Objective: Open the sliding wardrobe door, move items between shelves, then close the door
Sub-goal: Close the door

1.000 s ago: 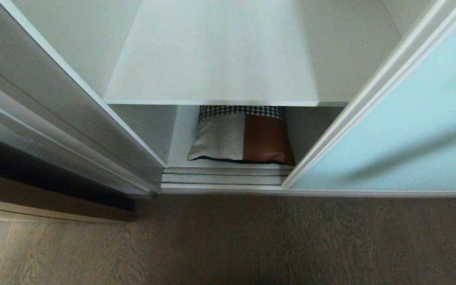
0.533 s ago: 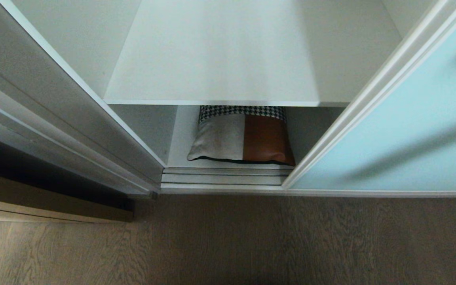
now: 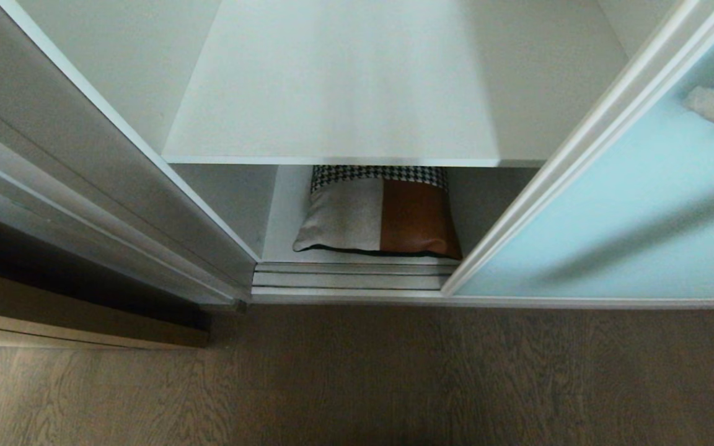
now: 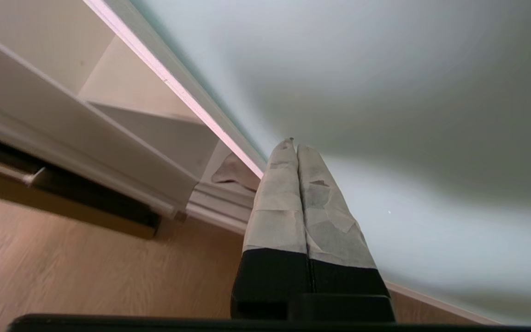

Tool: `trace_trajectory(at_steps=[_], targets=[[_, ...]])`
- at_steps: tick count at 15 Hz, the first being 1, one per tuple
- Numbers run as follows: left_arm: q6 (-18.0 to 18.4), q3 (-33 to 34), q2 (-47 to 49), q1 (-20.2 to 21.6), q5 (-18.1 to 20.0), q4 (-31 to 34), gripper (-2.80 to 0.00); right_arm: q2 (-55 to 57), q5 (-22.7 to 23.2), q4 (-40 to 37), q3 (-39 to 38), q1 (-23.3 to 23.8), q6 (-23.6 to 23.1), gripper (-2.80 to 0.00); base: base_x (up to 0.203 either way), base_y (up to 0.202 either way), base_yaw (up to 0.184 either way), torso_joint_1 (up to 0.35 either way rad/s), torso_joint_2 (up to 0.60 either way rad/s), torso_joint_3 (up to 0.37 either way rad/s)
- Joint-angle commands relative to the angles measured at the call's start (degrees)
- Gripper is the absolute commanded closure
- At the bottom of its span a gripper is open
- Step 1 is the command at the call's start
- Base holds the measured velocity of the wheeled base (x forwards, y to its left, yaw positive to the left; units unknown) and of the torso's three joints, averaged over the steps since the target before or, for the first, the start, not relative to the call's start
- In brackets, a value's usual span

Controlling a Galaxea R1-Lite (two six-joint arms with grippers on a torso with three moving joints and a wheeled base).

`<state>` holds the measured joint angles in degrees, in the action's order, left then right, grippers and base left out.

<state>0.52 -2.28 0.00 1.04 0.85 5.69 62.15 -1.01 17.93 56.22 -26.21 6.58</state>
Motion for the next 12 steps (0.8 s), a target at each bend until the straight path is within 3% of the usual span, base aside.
trace_trajectory(at_steps=[1, 6, 12], targets=[[0.0, -0.01, 0.09, 0.02, 0.03, 0.02, 0.0, 4.07, -1.83, 3.69, 0.48, -1.28, -0.12, 0.0, 0.0, 0.0, 0.0, 0.0, 0.0, 0.0], [0.0, -0.01, 0.09, 0.02, 0.02, 0.02, 0.0, 6.23, -1.98, 6.73, 1.52, -2.21, -0.08, 0.0, 0.0, 0.0, 0.0, 0.0, 0.0, 0.0], [0.0, -0.01, 0.09, 0.02, 0.03, 0.02, 0.0, 6.93, -1.93, 5.44, 3.23, -10.45, -0.23, 0.0, 0.0, 0.0, 0.0, 0.0, 0.0, 0.0]])
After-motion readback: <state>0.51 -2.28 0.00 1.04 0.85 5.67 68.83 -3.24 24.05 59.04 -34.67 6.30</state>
